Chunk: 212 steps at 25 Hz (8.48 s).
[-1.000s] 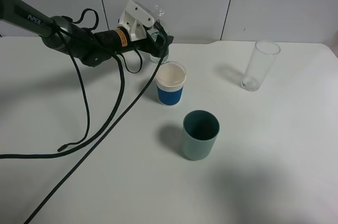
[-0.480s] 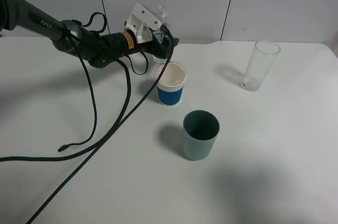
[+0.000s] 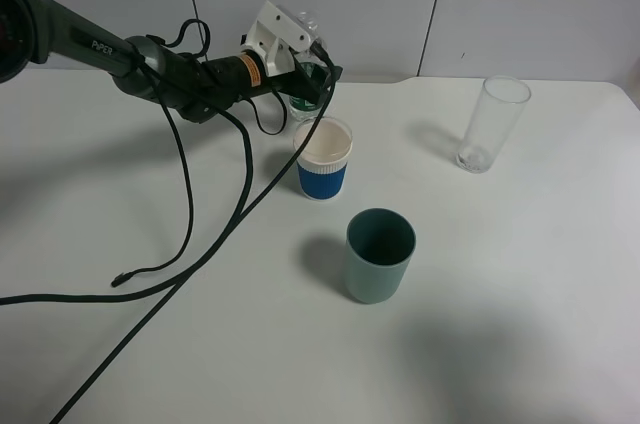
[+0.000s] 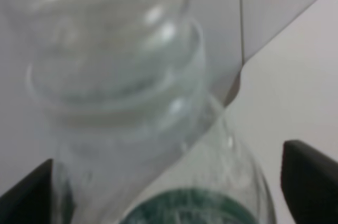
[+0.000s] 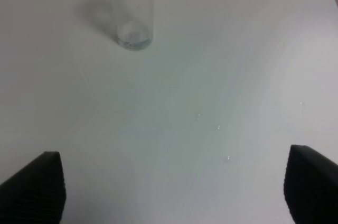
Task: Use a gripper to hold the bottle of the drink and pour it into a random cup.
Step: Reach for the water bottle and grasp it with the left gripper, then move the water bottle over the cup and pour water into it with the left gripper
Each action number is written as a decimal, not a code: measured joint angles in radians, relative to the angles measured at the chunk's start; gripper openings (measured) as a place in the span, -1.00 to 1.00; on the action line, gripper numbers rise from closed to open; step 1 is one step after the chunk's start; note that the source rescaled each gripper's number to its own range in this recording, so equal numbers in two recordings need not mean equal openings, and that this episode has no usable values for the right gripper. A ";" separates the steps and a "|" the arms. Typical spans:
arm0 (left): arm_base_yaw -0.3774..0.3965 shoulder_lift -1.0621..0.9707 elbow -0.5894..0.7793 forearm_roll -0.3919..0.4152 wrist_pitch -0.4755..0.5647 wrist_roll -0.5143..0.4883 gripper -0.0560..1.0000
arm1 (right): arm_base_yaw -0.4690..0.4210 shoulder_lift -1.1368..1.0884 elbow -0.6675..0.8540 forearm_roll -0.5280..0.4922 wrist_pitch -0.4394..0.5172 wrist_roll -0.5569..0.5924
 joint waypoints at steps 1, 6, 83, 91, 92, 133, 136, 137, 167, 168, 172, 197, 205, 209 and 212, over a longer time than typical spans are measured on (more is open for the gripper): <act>-0.001 0.009 -0.009 0.000 0.005 -0.001 0.30 | 0.000 0.000 0.000 0.000 0.000 0.000; -0.007 0.021 -0.025 0.000 0.028 -0.002 0.30 | 0.000 0.000 0.000 0.000 0.000 0.000; -0.066 -0.559 0.607 -0.676 0.224 1.071 -0.89 | 0.000 0.000 0.000 0.000 0.000 0.000; -0.110 -0.559 0.628 -0.830 0.173 1.361 -0.89 | 0.000 0.000 0.000 0.000 0.000 0.000; -0.116 -0.559 0.628 -0.849 0.169 1.387 -0.89 | 0.000 0.000 0.000 0.000 0.000 0.000; -0.322 -0.496 0.628 -1.400 -0.047 2.226 -0.88 | 0.000 0.000 0.000 0.000 0.000 0.000; -0.322 -0.496 0.622 -1.415 -0.047 2.237 -0.88 | 0.000 0.000 0.000 0.000 0.000 0.000; -0.322 -0.496 0.616 -1.426 -0.047 2.245 -0.88 | 0.000 0.000 0.000 0.000 0.000 0.000; -0.368 -0.447 0.577 -1.555 -0.064 2.480 -0.88 | 0.000 0.000 0.000 0.000 0.000 0.000; -0.368 -0.447 0.577 -1.557 -0.064 2.484 -0.88 | 0.000 0.000 0.000 0.000 0.000 0.000; -0.368 -0.446 0.566 -1.586 -0.065 2.509 -0.88 | 0.000 0.000 0.000 0.000 0.000 0.000; -0.405 -0.446 0.530 -1.735 -0.065 2.637 -0.88 | 0.000 0.000 0.000 0.000 0.000 0.000; -0.412 -0.416 0.501 -1.742 -0.072 2.656 -0.88 | 0.000 0.000 0.000 0.000 0.000 0.000; -0.412 -0.401 0.501 -1.743 -0.072 2.666 -0.88 | 0.000 0.000 0.000 0.000 0.000 0.000; -0.412 -0.400 0.501 -1.743 -0.090 2.686 -0.88 | 0.000 0.000 0.000 0.000 0.000 0.000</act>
